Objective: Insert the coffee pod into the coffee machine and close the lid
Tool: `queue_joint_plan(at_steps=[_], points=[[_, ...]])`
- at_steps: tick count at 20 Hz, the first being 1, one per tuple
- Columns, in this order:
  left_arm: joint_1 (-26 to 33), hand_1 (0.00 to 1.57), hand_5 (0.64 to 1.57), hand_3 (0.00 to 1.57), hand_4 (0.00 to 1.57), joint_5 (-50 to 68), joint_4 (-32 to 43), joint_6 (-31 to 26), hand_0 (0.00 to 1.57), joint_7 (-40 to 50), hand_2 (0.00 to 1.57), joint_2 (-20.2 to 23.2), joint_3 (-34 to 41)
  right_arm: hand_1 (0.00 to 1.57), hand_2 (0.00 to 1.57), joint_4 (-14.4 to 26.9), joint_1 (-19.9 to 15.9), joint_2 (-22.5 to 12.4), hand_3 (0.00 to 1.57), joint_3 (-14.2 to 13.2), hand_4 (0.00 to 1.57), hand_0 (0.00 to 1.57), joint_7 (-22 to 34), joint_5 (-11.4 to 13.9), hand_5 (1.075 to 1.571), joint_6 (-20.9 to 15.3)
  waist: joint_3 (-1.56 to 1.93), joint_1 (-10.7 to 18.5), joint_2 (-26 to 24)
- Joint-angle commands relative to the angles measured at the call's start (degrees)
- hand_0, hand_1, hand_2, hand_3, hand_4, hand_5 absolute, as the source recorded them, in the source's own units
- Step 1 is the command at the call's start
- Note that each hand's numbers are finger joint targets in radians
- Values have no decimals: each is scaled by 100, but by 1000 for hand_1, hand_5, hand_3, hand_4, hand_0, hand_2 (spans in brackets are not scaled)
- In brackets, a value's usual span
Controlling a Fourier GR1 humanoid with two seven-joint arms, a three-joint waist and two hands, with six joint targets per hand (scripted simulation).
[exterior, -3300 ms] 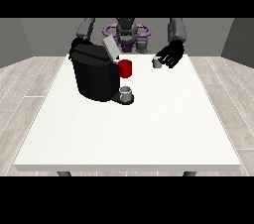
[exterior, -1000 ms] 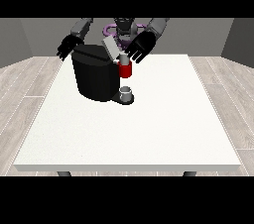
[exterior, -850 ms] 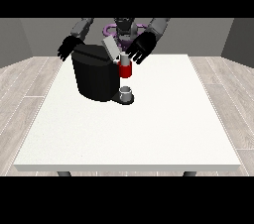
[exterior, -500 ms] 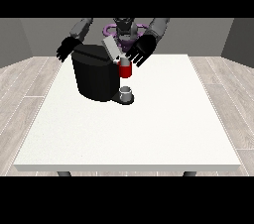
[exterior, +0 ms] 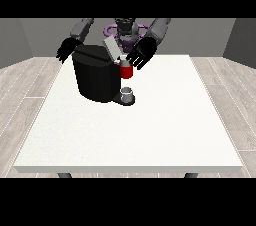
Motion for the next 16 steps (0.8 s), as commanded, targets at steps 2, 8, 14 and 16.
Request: queue_joint_plan(at_steps=[2,8,14,16], points=[[-85,1161,1571,1058,457,-80,-42,-74,1161,114,1195,-224,-126,0,0,207,-325,-187,0,-305,433,0,36,-153,1571,24,-6,113,39],[-6,1085,1571,956,403,-236,-114,75,1085,173,1132,-334,-222,0,0,354,78,88,0,-87,380,0,-72,-3,1571,-128,-6,151,-158],[199,1073,1571,967,364,-288,-37,157,1073,-150,1125,-58,-139,0,0,119,4,-61,0,-178,431,0,61,-104,1571,-49,-7,169,-101],[133,1066,1571,928,371,-217,87,-41,1066,-180,1115,75,-46,0,0,-78,240,201,0,142,477,0,-98,69,1571,-138,-8,39,-139]])
